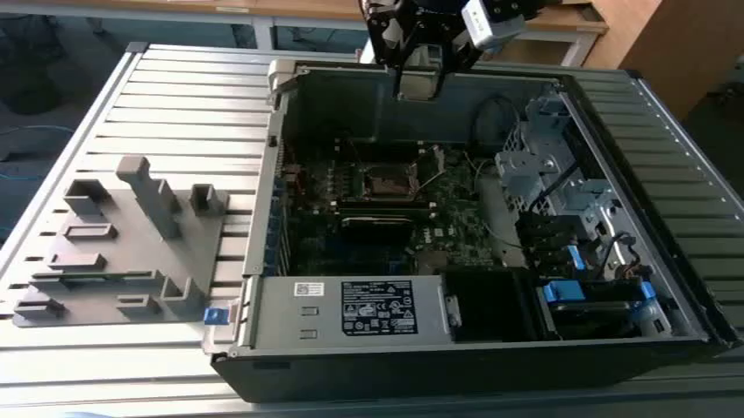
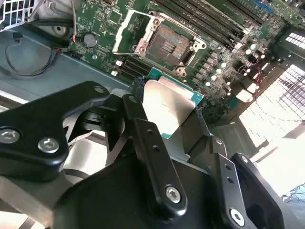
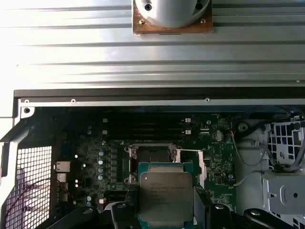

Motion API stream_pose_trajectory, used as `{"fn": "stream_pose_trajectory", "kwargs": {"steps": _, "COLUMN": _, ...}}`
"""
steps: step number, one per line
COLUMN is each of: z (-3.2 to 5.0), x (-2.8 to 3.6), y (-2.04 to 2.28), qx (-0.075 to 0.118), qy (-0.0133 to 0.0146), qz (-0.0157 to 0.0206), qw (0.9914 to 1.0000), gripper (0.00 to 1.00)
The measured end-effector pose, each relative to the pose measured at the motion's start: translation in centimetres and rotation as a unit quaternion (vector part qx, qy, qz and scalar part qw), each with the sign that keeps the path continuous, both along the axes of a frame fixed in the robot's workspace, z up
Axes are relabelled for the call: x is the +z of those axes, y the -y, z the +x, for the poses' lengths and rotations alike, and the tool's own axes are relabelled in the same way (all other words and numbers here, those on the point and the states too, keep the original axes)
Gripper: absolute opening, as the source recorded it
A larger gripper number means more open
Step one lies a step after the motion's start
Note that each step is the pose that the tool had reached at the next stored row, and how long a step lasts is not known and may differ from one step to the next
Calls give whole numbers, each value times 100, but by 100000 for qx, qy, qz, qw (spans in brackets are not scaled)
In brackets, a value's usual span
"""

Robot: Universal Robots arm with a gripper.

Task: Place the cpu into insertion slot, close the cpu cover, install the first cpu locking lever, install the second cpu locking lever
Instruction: 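Place the cpu into insertion slot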

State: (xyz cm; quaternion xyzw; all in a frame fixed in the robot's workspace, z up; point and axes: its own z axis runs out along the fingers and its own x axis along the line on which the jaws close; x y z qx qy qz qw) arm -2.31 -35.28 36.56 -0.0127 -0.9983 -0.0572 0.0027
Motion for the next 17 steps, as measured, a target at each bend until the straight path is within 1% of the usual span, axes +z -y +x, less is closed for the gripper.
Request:
{"fn": "stream_pose_trajectory", "kwargs": {"steps": 5, "z": 0, "x": -1, "y": 0, "qx": 0, "qy": 1, "qz": -1, "qw": 100000, "gripper": 54}}
{"fn": "stream_pose_trajectory", "kwargs": {"steps": 10, "z": 0, "x": -22, "y": 0, "qx": 0, "qy": -2, "qz": -1, "qw": 100000, "gripper": 54}}
{"fn": "stream_pose_trajectory", "kwargs": {"steps": 17, "z": 0, "x": -30, "y": 0, "qx": 0, "qy": 5, "qz": 10, "qw": 100000, "gripper": 54}}
